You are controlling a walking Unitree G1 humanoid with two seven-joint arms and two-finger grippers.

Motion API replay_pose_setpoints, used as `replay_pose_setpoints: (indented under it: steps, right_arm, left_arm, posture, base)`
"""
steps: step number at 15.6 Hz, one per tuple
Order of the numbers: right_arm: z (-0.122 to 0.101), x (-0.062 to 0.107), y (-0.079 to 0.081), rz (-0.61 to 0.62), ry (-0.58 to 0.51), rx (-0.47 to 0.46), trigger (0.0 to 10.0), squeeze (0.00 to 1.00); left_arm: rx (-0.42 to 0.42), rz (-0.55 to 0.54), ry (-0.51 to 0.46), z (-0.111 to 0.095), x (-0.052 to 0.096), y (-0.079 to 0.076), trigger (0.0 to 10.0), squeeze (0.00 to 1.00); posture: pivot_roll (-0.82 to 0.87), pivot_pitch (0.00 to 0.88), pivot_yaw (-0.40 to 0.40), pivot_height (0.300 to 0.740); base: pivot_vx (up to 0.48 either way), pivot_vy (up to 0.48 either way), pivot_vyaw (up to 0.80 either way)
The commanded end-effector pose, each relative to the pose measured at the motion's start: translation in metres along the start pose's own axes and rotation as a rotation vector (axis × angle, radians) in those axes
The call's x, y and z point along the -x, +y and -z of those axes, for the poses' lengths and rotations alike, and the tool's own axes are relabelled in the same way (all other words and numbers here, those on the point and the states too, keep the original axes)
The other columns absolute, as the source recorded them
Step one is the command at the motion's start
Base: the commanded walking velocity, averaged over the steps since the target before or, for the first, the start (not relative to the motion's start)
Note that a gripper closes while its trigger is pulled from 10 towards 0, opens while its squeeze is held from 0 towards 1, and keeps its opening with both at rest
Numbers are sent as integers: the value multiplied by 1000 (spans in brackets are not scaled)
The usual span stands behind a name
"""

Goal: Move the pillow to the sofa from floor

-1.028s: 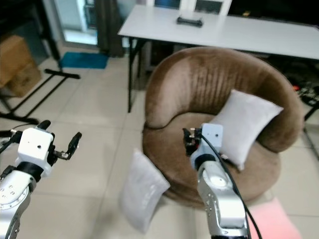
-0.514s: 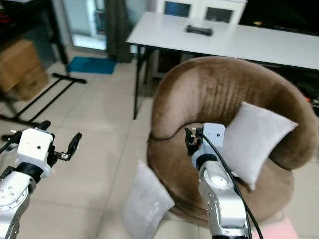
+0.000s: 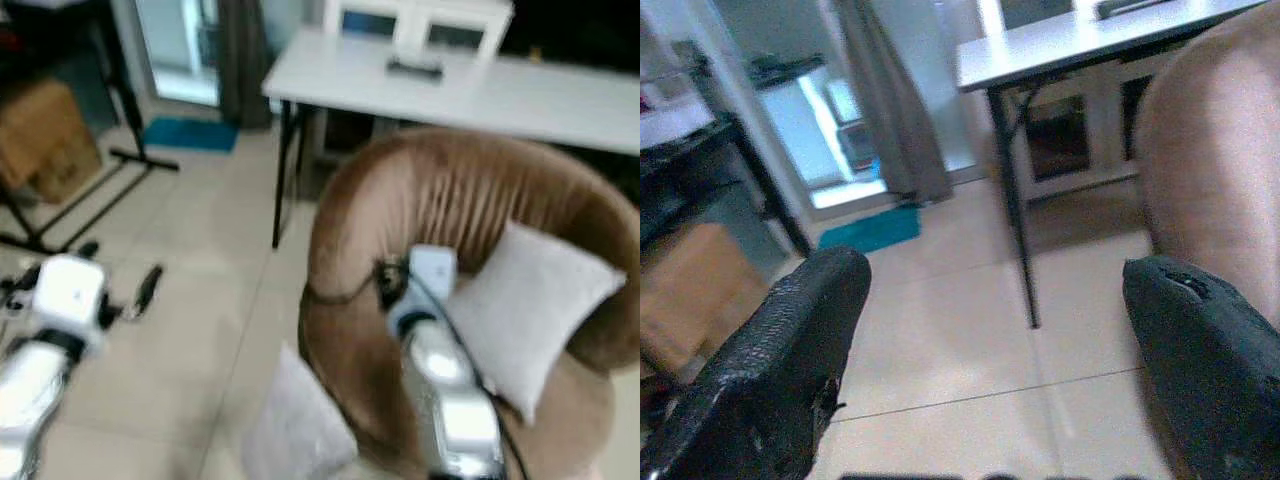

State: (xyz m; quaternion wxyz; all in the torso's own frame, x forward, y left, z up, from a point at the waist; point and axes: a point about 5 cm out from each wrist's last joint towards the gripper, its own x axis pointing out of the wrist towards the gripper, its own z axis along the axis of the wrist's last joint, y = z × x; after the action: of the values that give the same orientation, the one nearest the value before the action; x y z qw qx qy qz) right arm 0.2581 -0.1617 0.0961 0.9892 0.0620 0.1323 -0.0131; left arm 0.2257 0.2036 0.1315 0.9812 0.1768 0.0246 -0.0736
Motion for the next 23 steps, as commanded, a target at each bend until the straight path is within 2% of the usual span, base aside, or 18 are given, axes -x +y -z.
replay_pose_setpoints:
  steps: [1,13,16,18,19,20,22,23]
  right_arm:
    - [-1,1,1,-11,-10,-13,10000,0]
    - [5,1,5,-41,2,-22,10000,0]
    - [4,0,7,-48,-7,-11,10000,0]
    - [3,0,9,-66,-16,-21,10000,0]
    - [3,0,9,-72,-24,-30,10000,1000]
    - [3,0,9,-71,-25,-37,10000,1000]
    - [3,0,7,-61,-34,-19,10000,1000]
    - [3,-1,5,-55,-58,45,10000,1000]
  left_arm:
    - [-27,-15,0,-1,2,4,10000,0]
    - [-74,-25,-46,-5,3,3,10000,0]
    - [-68,-29,-44,-5,3,3,10000,0]
    - [-24,-21,-27,-2,2,2,10000,0]
    - [-5,-13,-22,-1,2,1,10000,698]
    - [4,-7,-20,-1,1,1,10000,1000]
    - [11,-8,-21,-1,1,1,10000,1000]
    - [-2,-17,-22,-1,1,2,10000,1000]
  posture:
    - [103,0,-51,706]
    - [105,0,-53,591]
    - [105,0,-52,576]
    - [106,0,-52,576]
    - [105,0,-52,576]
    - [105,0,-52,576]
    - [105,0,-52,576]
    - [105,0,-52,576]
  base:
    - [0,0,0]
    - [0,0,0]
    - [0,0,0]
    - [0,0,0]
    - [0,0,0]
    - [0,0,0]
    - [0,0,0]
    - [0,0,0]
